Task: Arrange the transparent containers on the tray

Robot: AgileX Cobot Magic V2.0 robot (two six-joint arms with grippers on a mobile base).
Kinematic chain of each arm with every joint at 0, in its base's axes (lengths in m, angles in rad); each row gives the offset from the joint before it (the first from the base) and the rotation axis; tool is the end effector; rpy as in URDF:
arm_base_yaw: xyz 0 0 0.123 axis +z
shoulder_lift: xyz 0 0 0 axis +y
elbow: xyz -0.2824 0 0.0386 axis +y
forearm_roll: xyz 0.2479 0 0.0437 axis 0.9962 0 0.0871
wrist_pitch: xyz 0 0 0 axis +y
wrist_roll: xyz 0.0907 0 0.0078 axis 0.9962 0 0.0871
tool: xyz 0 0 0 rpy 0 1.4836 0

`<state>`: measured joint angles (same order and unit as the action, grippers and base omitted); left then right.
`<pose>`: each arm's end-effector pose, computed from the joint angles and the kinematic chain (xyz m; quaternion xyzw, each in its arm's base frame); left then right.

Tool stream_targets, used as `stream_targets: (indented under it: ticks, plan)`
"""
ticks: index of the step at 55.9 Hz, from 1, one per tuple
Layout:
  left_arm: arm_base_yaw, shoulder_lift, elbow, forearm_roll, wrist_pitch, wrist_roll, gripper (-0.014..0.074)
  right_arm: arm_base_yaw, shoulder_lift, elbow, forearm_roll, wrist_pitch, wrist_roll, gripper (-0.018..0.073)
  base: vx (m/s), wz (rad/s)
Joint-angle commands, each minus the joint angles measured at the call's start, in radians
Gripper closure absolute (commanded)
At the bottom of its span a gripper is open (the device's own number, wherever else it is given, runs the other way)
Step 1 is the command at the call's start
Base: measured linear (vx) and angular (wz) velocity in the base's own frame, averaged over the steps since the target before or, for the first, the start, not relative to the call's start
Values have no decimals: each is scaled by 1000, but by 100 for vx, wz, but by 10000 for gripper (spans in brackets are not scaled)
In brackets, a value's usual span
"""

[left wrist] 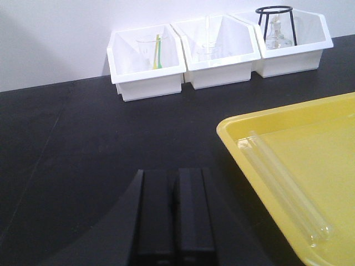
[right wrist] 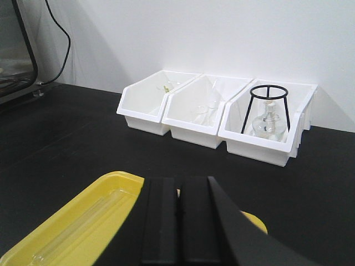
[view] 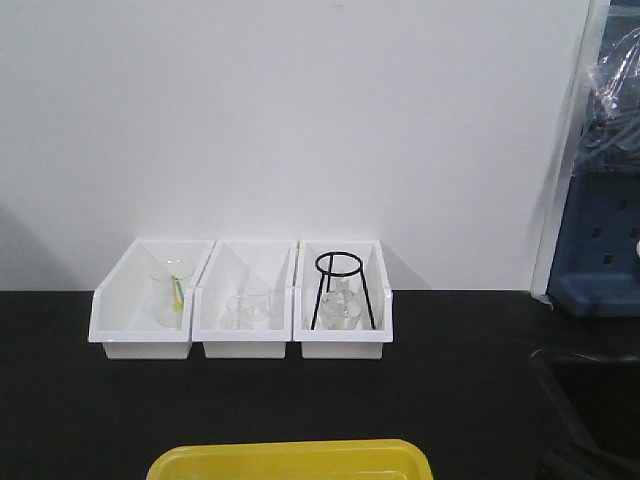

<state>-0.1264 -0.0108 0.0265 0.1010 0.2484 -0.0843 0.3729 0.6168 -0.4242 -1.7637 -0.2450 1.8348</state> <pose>0.0552 -0.0047 0.1823 0.0457 0.7650 -0.0267 0.6418 0.1142 0.0678 0.2998 -0.1926 0.7329 0.2293 0.6110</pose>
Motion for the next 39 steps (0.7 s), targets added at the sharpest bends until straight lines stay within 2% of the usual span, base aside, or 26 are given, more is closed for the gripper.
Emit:
stream_targets:
  ticks: [1,7,12,17,19,22,28,31,34,39]
  plan:
    - [2,-14,37,2,-75,0,596,-4,0,-33,-21,15,-2,572,0,0]
    - [2,-14,37,2,-75,0,596,-4,0,-15,47,3,-2,572,0,0]
    - [2,-14,37,2,-75,0,596,-4,0,23,173,23,-29,572,0,0]
    - [2,-14,37,2,-75,0,596,-4,0,58,410,61,-200,572,0,0]
    - [2,-14,37,2,-75,0,596,-4,0,65,533,76,-315,572,0,0]
    - [2,-14,37,2,-75,0,596,-4,0,67,762,101,-549,572,0,0]
    - [2,-14,37,2,-75,0,596,-4,-8,66,1239,162,-1095,572,0,0]
    - [2,-14,37,2,-75,0,596,-4,-24,66,1466,213,-1313,572,0,0]
    - [2,-14,37,2,-75,0,596,-4,-39,66,1628,257,-1518,572,0,0]
    - [2,-14,37,2,-75,0,596,-4,-76,66,1842,328,-1761,572,0,0]
